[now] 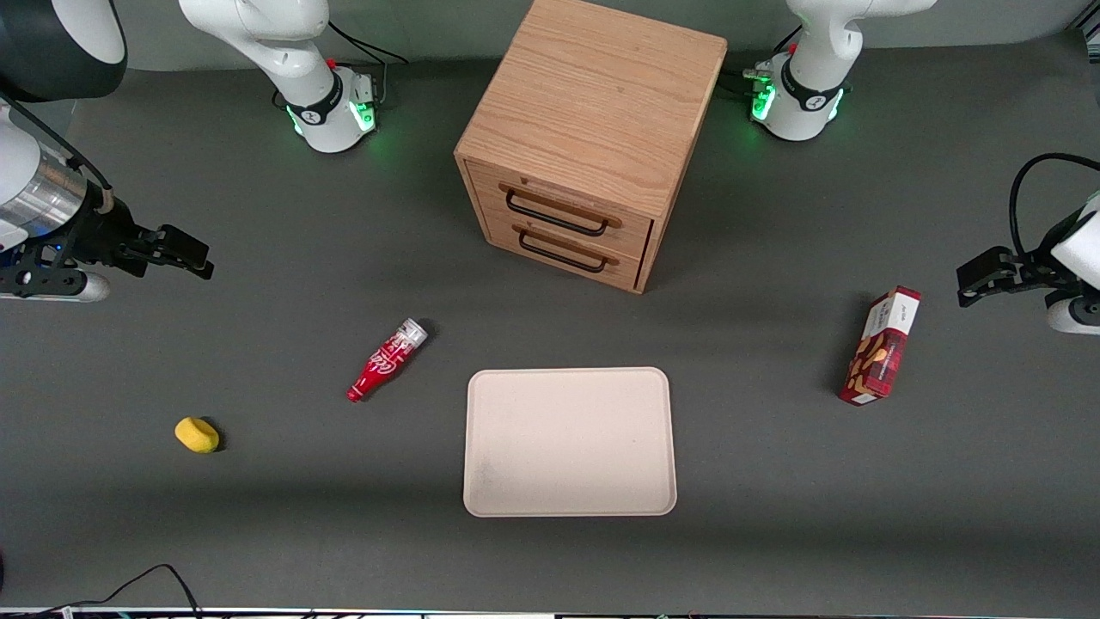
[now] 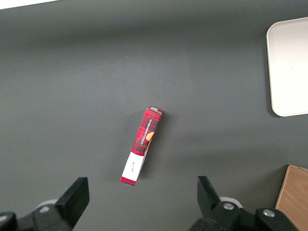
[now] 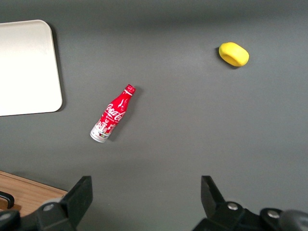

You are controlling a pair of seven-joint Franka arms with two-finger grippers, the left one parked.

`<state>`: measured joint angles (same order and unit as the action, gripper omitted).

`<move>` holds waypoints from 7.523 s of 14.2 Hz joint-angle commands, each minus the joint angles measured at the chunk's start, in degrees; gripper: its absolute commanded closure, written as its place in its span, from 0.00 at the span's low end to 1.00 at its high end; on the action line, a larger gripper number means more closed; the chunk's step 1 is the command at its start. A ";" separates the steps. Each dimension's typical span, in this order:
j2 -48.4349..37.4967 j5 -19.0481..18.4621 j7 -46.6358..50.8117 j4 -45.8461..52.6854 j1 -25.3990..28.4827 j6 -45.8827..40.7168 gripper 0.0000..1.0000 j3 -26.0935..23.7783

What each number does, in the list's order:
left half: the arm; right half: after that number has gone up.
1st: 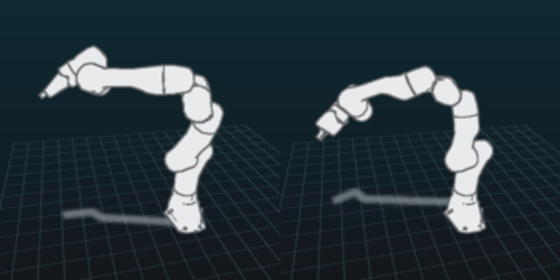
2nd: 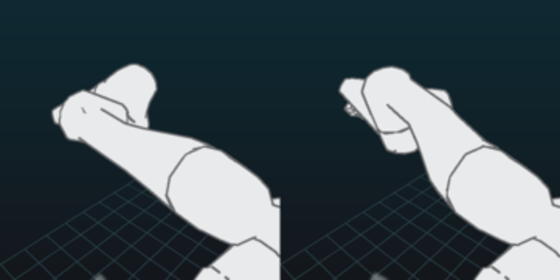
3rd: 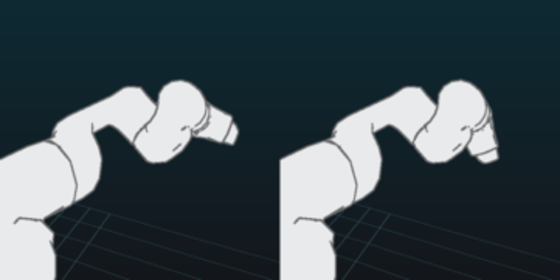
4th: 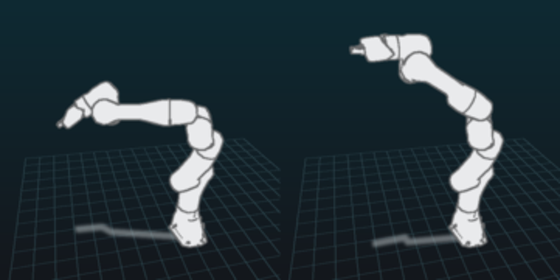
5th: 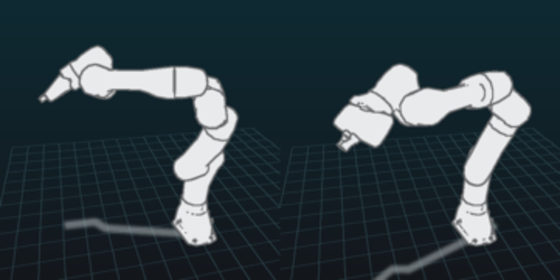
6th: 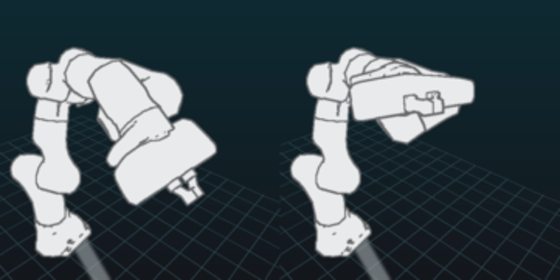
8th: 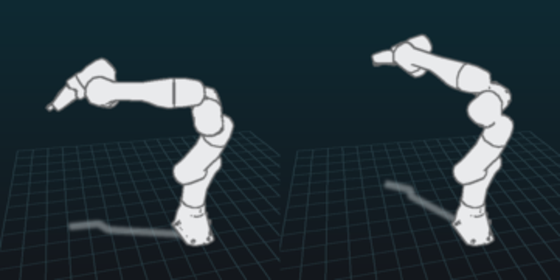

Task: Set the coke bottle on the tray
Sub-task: 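Move the right gripper down over the red Coca-Cola bottle, then close the right gripper around the bottle's body and lift it, then carry the bottle over the white tray and stand it upright, then open the right gripper to release the bottle on the tray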

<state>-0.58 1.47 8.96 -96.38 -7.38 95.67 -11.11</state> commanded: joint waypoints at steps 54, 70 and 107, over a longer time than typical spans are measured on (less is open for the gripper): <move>54.36 -5.44 11.74 43.21 21.79 18.23 1.00 -5.33; 64.83 -1.38 10.47 42.51 23.46 23.86 0.63 -4.01; 54.05 -1.20 11.08 32.69 22.24 24.83 0.00 -3.92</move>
<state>61.06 -1.02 18.96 -56.22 15.59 121.21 -15.51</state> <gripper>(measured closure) 0.000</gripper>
